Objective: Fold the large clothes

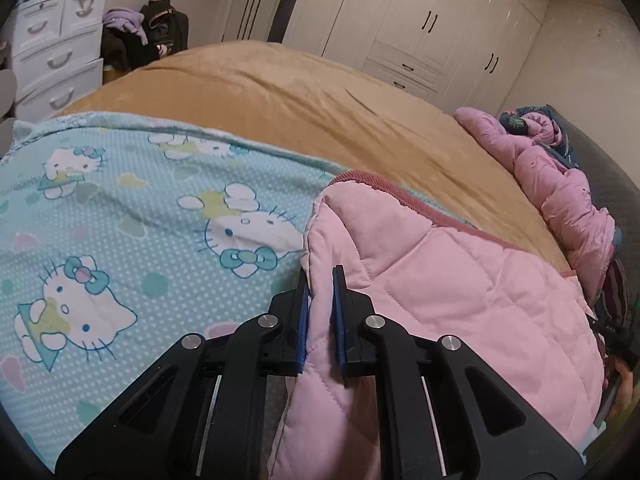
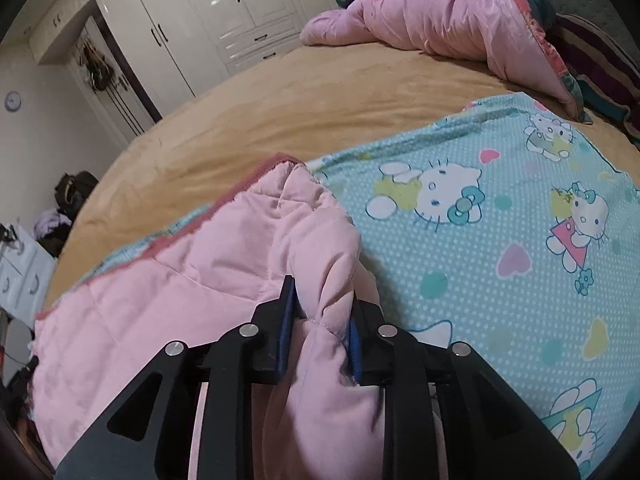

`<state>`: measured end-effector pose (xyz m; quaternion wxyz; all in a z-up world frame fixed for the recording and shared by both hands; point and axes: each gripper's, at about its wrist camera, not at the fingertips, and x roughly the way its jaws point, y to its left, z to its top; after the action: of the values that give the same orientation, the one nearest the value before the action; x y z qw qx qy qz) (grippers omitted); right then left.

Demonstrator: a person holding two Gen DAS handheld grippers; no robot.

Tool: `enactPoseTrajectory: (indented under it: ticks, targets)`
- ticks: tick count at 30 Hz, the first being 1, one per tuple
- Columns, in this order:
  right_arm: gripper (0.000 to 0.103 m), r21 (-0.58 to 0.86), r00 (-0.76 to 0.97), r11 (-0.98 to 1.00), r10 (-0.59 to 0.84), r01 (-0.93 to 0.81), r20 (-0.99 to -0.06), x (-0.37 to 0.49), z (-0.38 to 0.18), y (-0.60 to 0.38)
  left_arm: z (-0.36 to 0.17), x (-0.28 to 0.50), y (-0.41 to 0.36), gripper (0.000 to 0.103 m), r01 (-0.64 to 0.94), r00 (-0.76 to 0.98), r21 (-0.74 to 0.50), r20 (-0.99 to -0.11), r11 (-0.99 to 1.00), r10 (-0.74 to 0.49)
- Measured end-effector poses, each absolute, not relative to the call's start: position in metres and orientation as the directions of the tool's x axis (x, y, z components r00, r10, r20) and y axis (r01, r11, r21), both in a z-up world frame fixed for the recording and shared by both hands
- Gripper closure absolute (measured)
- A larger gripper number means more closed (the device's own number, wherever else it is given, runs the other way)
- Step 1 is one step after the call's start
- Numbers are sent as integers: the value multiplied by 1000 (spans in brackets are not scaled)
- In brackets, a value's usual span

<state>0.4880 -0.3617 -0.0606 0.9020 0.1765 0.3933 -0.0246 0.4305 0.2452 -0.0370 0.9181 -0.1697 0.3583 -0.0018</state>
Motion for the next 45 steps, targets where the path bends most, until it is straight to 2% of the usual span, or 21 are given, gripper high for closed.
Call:
enactPoseTrajectory:
  ticks: [10,13,14,16,18,19,21,23,25,26,27,29,31,36,43,45]
  targets:
    - [65,253,622,947,77,200,-779,493,-80,-361,-54,436,240,91,-132,695,-258,-713,957,-97]
    - [54,264,601,940,86,216,-795,491,-83,-368,-55,436,238,79,-151,683,-219,-728,964,-58]
    - [44,273,593,934,87,232,-801,490,-84,-372,-55,435,238,71,-161,676,-200,-736,967,-40]
    - [36,308,583,918,112,248,-805,487,-86,-380,-55,431,240,64,-168,674,-190,-739,967,-28]
    - [34,318,585,918,126,238,-802,480,-83,-384,-54,426,244,50,-178,666,-171,-746,969,-9]
    - [30,288,583,930,106,228,-805,477,-80,-383,-52,423,246,47,-184,665,-163,-747,969,1]
    - [10,197,583,952,24,235,-812,469,-72,-381,-50,414,251,35,-199,659,-152,-752,968,17]
    - [10,192,599,959,30,208,-800,460,-65,-382,-46,406,258,28,-224,650,-140,-758,965,41]
    - [9,200,608,965,57,170,-792,450,-57,-384,-40,394,264,26,-237,653,-171,-757,956,27]
    - [9,210,612,966,76,150,-788,447,-53,-386,-36,387,266,21,-244,656,-192,-755,951,16]
    - [9,222,616,967,99,127,-781,443,-49,-387,-31,380,269,14,-245,658,-217,-753,945,-2]
    - [9,255,623,965,159,68,-766,433,-40,-392,-24,372,273,10,-221,671,-300,-737,928,-79]
    - [4,282,622,959,208,21,-755,424,-35,-395,-14,362,274,10,-195,687,-380,-711,904,-150]
    - [4,344,600,937,311,-63,-737,407,-26,-401,-2,338,248,9,-124,674,-360,-715,925,-188]
    - [4,381,538,918,375,-106,-755,407,-45,-402,-42,333,223,9,-77,577,-385,-769,920,-274]
    - [4,413,516,904,408,-112,-753,412,-53,-402,-53,338,227,9,-73,573,-427,-758,901,-312]
